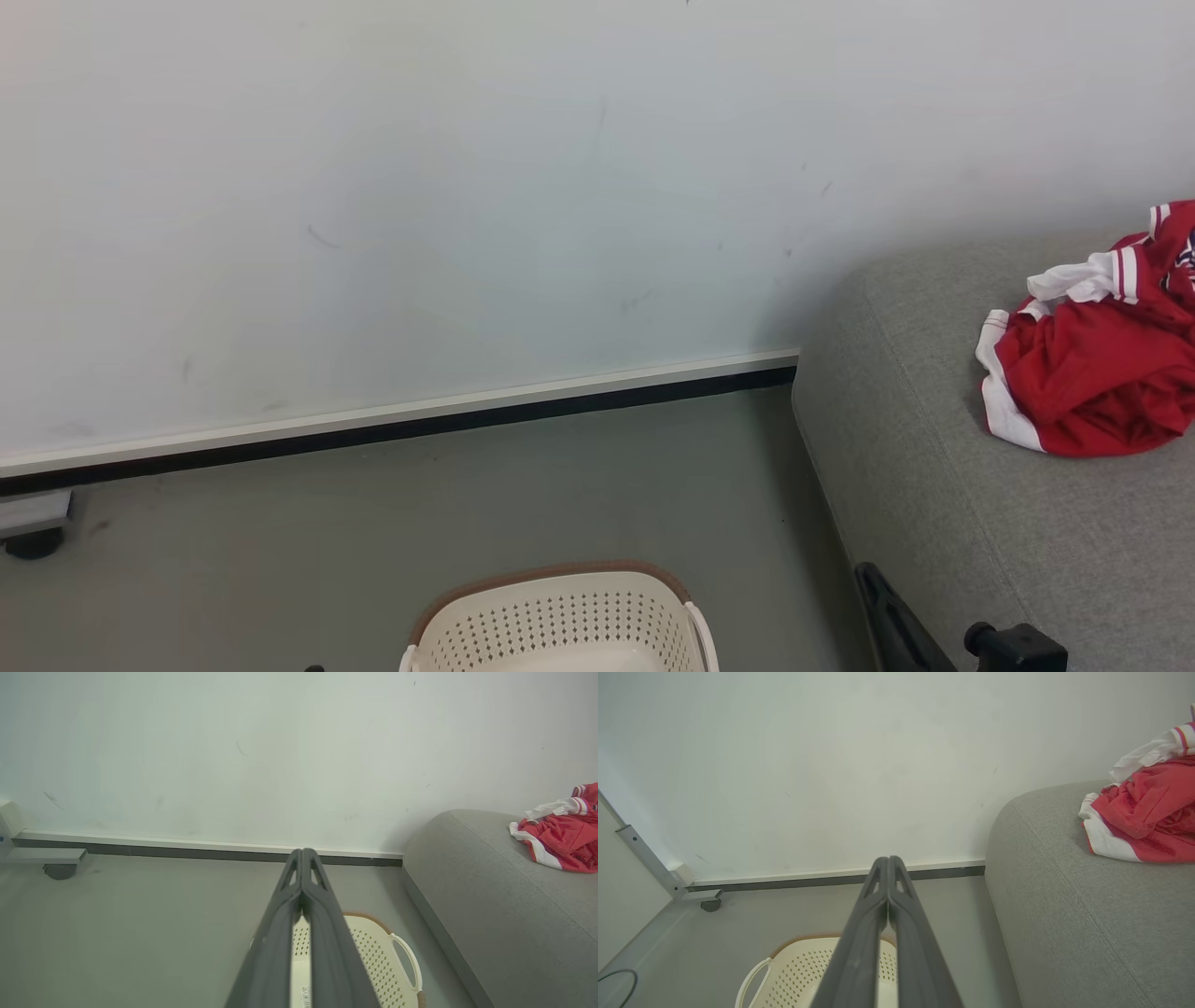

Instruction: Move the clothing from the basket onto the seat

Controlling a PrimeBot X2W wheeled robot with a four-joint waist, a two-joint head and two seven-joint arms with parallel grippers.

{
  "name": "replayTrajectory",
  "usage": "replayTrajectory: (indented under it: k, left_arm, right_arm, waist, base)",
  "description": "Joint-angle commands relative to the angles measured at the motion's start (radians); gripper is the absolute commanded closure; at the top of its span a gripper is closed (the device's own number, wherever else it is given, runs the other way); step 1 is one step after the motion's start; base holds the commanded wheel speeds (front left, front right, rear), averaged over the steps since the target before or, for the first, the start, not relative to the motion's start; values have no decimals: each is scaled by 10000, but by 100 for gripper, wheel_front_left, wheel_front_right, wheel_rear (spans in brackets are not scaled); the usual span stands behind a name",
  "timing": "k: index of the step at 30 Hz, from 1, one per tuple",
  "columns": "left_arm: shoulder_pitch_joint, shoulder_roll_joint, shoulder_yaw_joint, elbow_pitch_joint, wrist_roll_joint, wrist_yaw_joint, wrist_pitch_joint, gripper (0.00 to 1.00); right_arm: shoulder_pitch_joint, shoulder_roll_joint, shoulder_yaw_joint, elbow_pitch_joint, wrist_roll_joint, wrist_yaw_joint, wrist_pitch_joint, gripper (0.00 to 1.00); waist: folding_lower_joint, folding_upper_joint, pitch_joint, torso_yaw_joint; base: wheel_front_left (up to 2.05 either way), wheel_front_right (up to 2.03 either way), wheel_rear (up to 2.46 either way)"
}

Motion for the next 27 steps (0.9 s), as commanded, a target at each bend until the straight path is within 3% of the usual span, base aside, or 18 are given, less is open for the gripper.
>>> replayTrajectory:
  k: [1,27]
  left_arm:
    - [-160,29,46,-76,-557,-59,87,100]
    - [-859,105,246,511,-5173,-334,1019,100]
  right_arm:
    - [-203,5,-169,-123,556,0,86,100]
    - [-569,292,-1462,124,5085,-2,1143,100]
  waist:
    - [0,-1,12,6]
    - [0,-1,182,98]
  base:
    - [0,0,0]
    - [0,0,0]
